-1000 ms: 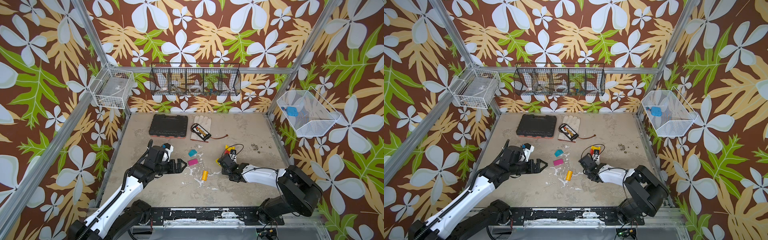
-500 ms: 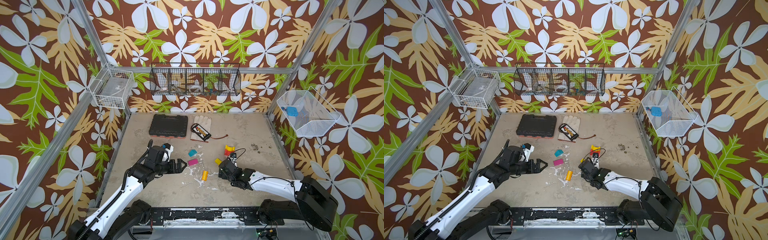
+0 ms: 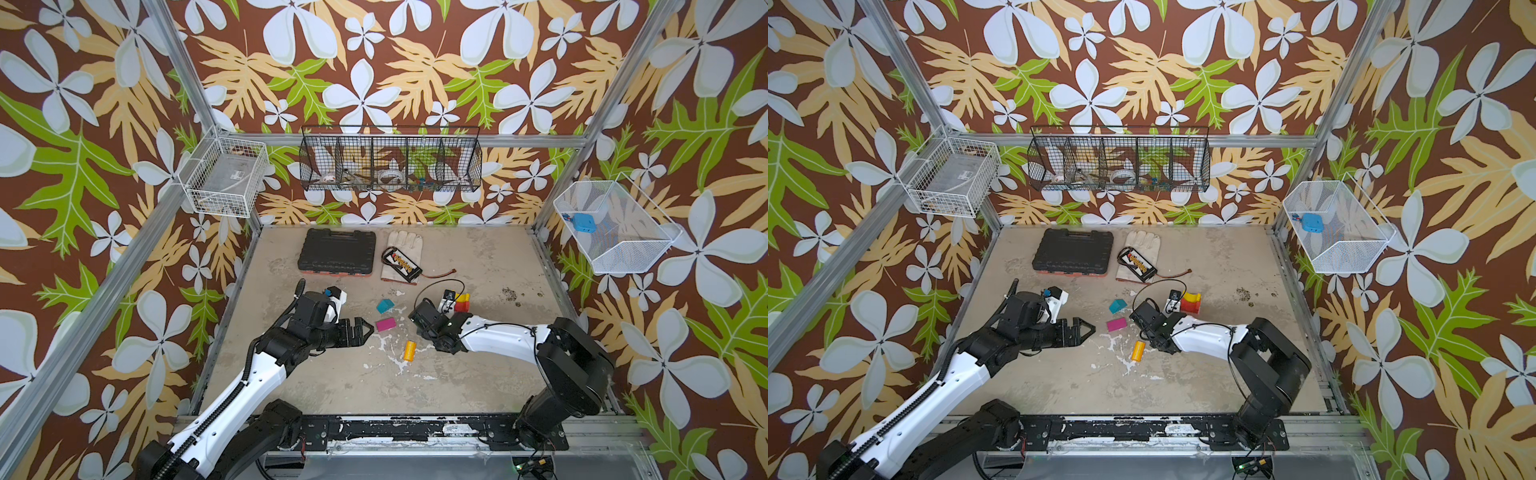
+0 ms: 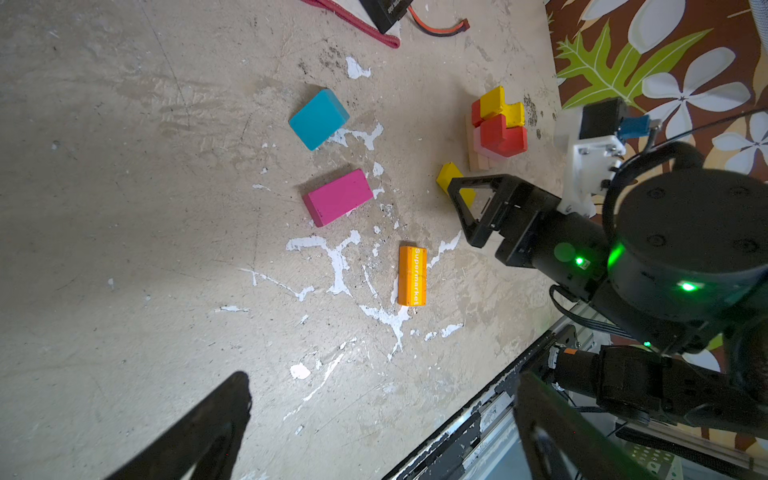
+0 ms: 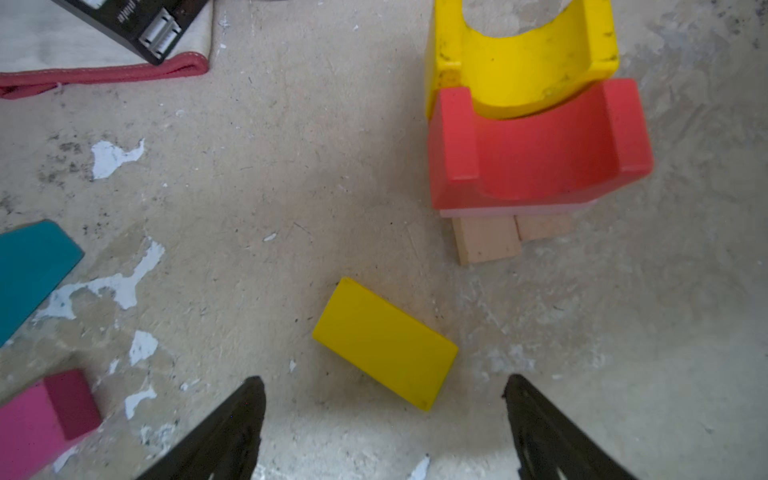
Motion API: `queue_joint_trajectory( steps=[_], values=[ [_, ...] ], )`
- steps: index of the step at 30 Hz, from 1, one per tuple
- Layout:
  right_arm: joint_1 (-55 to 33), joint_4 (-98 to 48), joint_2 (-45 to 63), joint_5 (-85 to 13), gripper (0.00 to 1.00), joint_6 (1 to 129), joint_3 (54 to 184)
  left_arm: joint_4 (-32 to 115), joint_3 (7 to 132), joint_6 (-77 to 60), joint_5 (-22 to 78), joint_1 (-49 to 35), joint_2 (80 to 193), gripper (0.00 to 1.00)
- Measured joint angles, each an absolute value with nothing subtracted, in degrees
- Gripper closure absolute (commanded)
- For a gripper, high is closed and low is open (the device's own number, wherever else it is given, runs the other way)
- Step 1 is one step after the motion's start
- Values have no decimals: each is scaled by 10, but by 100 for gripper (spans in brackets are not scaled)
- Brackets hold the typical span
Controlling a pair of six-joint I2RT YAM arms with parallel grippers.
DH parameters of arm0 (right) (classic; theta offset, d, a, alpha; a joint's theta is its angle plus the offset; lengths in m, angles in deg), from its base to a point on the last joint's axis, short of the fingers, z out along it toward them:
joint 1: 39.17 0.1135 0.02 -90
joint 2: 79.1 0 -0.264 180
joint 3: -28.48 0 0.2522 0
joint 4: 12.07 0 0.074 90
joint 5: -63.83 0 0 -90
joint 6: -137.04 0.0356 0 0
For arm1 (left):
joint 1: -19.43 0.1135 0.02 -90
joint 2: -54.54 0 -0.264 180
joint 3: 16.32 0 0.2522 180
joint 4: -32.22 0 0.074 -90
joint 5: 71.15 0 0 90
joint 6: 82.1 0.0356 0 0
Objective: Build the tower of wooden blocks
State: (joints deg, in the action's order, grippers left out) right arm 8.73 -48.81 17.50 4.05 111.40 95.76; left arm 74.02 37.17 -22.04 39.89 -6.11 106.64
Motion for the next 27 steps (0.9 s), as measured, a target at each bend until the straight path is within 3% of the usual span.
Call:
queue_joint_trajectory(
  steps=[8, 24, 27],
  values=[
    [81, -533, 228, 64, 8, 1145, 1002, 740, 372, -220, 399, -61, 1064, 0],
    [55, -511, 196, 51, 9, 1145, 938, 740, 372, -220, 399, -63, 1067, 0],
    [55, -499, 189, 41, 13, 1145, 927, 740, 372, -220, 399, -63, 1067, 0]
  ],
)
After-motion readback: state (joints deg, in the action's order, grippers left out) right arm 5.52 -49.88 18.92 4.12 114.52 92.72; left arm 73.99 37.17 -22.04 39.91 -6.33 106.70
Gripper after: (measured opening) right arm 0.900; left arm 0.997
